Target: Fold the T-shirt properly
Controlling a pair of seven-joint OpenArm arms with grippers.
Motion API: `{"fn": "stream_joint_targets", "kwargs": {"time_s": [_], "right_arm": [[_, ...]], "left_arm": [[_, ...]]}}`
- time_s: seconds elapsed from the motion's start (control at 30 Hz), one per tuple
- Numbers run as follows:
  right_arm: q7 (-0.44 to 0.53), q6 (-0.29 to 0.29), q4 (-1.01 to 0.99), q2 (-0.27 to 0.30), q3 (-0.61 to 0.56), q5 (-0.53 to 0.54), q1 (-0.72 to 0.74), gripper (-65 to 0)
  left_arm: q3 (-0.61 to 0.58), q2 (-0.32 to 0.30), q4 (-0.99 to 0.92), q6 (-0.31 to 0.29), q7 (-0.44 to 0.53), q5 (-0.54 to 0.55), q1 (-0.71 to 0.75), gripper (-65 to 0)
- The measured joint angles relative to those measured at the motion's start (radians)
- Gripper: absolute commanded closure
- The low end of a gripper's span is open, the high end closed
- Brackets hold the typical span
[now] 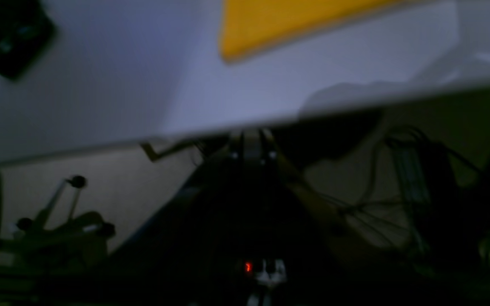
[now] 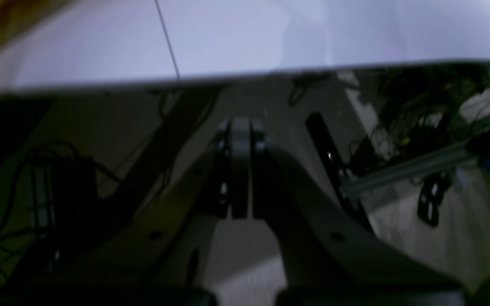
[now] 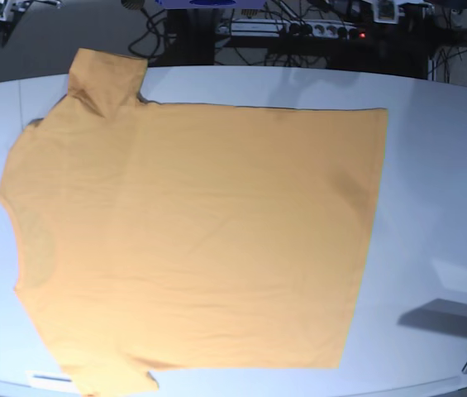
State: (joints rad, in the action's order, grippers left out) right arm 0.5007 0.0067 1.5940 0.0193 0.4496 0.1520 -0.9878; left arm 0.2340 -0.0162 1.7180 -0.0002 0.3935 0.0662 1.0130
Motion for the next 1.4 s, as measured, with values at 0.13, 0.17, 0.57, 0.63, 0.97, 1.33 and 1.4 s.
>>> {"fn": "stream_joint_targets", "kwargs": {"time_s": [0.13, 0.17, 0.57, 0.63, 0.97, 1.33, 1.4], "right_arm": [[-0.103, 0.146, 0.095, 0.016, 0.003, 0.049, 0.001, 0.0], [-0.154, 0.184, 0.127, 0.019, 0.003, 0.114, 0.005, -0.1], [-0.692, 0.43, 0.32, 0.008, 0.161, 0.249, 0.192, -0.1], [-0.727, 0.422, 0.32, 0.009, 0.161, 0.249, 0.206, -0.1], [-0.861, 0.423, 0.329, 0.01, 0.161, 0.254, 0.212, -30.9], [-0.956, 0.557, 0.341, 0.02, 0.162, 0.445, 0.22, -45.0], [-1.049, 0.562, 0.34, 0.04, 0.161, 0.484, 0.234, -45.0]], "left_arm": [[0.064, 0.003, 0.024, 0.0, -0.01, 0.137, -0.004, 0.0], [0.084, 0.002, 0.035, 0.0, -0.009, 0.154, -0.004, 0.0], [0.229, -0.013, 0.071, -0.042, -0.215, 0.183, -0.093, -0.2], [0.231, -0.017, 0.079, -0.099, -0.259, 0.207, -0.116, -0.2], [0.259, -0.061, 0.163, -0.132, -0.357, 0.446, -0.136, -0.2], [0.277, -0.056, 0.163, -0.13, -0.365, 0.447, -0.149, -0.2], [0.277, -0.057, 0.163, -0.131, -0.365, 0.446, -0.146, -0.2]]}}
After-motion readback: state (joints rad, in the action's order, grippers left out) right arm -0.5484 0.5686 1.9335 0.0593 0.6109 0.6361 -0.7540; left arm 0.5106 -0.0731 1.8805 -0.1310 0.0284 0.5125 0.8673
